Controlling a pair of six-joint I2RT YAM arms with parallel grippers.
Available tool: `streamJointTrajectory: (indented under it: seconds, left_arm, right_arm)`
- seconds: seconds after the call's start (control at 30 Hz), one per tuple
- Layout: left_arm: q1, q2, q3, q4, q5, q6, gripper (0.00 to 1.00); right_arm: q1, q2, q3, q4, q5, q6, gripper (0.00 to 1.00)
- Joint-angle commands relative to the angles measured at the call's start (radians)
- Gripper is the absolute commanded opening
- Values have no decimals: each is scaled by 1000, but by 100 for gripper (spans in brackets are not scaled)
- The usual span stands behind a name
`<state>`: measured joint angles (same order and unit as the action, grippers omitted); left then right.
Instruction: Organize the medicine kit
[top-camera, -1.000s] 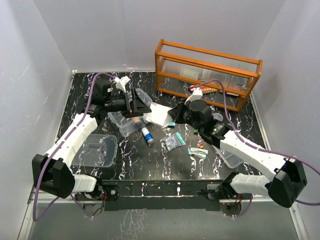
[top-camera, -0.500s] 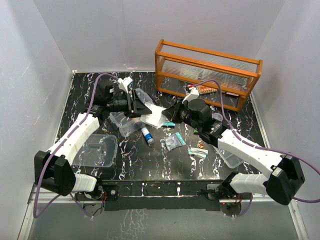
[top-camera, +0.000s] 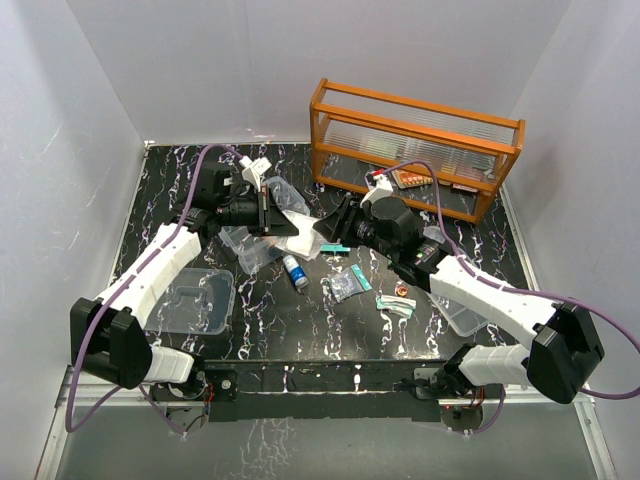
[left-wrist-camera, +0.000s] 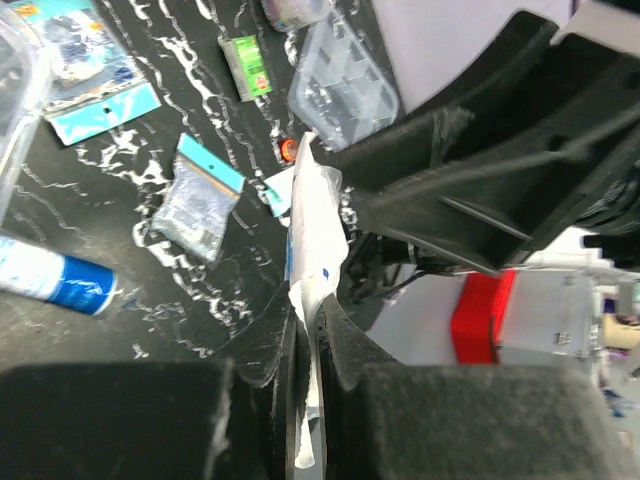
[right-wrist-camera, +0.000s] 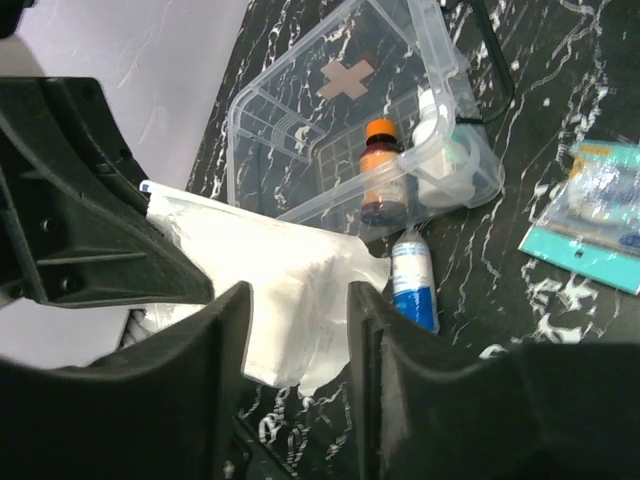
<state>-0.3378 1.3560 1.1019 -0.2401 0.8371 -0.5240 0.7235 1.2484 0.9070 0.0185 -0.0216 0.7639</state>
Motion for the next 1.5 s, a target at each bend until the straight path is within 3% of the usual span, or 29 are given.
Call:
streamJointTrajectory:
  seconds: [0.0, 0.13, 0.43, 0.67, 1.17, 1.47]
  left_arm:
    - [-5, -2, 106, -144, -66, 202, 0]
    - [13, 54, 231, -334, -202, 354, 0]
    - [228, 159, 422, -515, -285, 423, 4]
    - [229, 250, 440, -586, -445, 455, 4]
    - [162, 463, 440, -642, -666, 320, 4]
    - [125, 528, 462, -608, -528, 415, 4]
  right_arm:
    - [-4, -31, 59, -5, 51, -13, 49]
    - [-4, -79, 58, -47, 104, -41, 59]
    - [-7, -152, 41, -135, 159, -63, 60]
    - [-7, -161, 32, -170, 161, -60, 60]
    - [-6, -211, -5, -165, 157, 10, 57]
    - [-8, -256, 13, -183, 180, 12, 57]
